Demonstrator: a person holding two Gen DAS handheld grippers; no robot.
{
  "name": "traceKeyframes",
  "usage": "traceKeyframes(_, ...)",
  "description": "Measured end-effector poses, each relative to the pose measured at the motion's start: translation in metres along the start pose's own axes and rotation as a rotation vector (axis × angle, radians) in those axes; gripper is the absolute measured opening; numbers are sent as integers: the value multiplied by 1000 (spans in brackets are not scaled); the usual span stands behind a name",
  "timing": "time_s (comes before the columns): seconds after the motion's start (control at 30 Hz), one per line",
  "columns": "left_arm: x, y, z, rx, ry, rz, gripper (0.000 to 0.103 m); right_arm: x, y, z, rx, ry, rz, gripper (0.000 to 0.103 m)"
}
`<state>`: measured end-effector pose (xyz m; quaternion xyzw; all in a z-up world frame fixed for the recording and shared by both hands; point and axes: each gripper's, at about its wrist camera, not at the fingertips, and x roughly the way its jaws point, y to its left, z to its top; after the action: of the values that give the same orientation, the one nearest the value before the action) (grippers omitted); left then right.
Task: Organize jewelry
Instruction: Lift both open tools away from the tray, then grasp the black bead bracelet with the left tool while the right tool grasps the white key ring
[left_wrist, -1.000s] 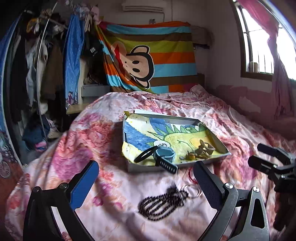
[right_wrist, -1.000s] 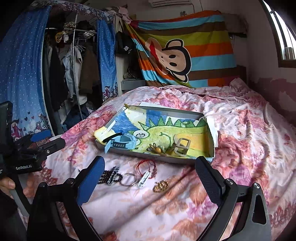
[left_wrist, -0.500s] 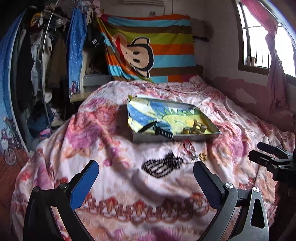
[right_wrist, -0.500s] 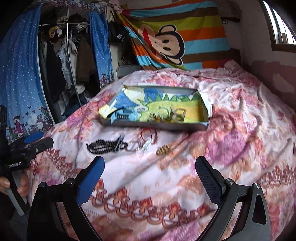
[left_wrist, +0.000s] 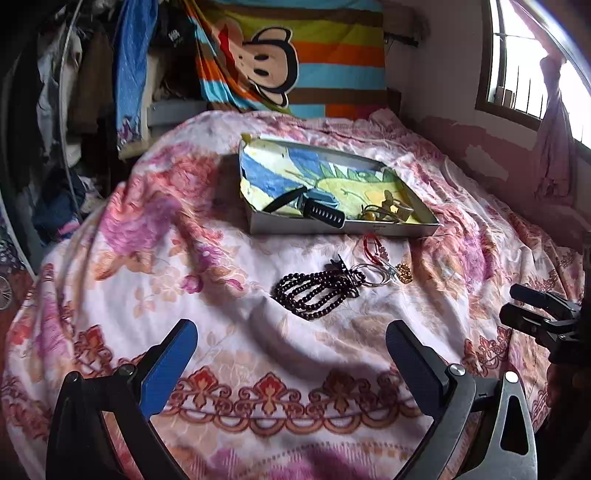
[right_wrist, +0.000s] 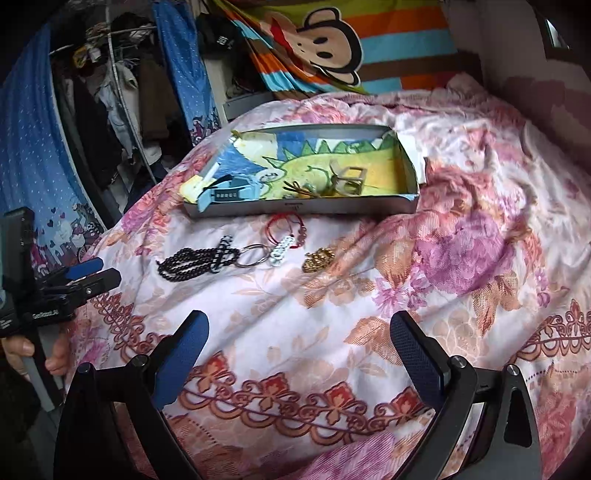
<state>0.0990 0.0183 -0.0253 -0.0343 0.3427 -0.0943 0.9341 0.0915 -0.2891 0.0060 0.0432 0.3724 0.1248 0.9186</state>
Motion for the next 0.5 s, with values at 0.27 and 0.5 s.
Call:
traceKeyframes(0.27, 37, 9, 18, 26, 72, -5, 103, 31, -13, 15, 10, 45, 30, 96)
traceKeyframes(0.5, 65, 6, 28, 66, 128, -31, 103, 61, -5, 29, -54, 62, 66, 96)
